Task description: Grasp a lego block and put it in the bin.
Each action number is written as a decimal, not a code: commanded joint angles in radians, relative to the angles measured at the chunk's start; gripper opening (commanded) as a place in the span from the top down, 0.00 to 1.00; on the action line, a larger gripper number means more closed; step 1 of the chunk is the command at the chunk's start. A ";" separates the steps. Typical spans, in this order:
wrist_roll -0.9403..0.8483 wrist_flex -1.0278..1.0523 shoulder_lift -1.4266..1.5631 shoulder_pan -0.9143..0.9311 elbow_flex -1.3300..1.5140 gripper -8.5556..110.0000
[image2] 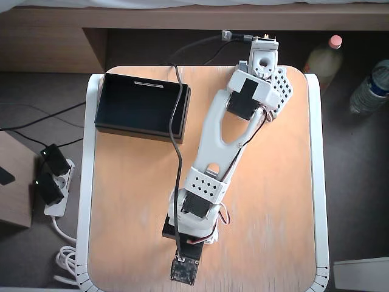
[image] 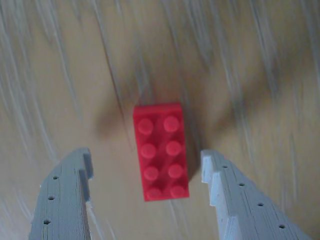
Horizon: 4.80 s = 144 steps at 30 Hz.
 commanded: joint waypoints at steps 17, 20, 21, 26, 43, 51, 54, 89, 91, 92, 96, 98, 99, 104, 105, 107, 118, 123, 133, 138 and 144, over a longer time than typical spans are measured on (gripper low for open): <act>-0.008 -0.043 0.009 -0.015 -0.135 0.92; -0.015 -0.041 0.020 -0.012 -0.133 0.92; -0.018 -0.040 0.028 -0.011 -0.133 0.92; -0.051 0.046 0.129 -0.003 -0.129 0.92; -0.109 0.477 0.683 0.137 -0.130 0.92; -0.140 0.742 0.899 0.310 -0.130 0.92; -0.143 0.787 0.963 0.399 -0.129 0.92; -0.199 0.449 0.658 1.052 -0.060 0.92; -0.199 0.379 0.660 1.054 0.011 0.92; -0.196 0.354 0.660 1.054 0.038 0.92; -0.192 0.302 0.660 1.057 0.104 0.92; -0.184 0.290 0.661 1.060 0.132 0.92; -0.183 0.288 0.663 1.060 0.141 0.92; -0.178 0.249 0.670 1.063 0.201 0.92; -0.178 0.241 0.673 1.063 0.213 0.92; -0.178 0.216 0.681 1.063 0.244 0.92; -0.164 0.150 0.753 1.058 0.391 0.92; -0.163 0.150 0.753 1.058 0.391 0.87; -0.164 0.150 0.773 1.057 0.391 0.77; -0.184 0.140 0.834 1.034 0.388 0.77; -0.229 0.141 0.957 0.971 0.391 0.77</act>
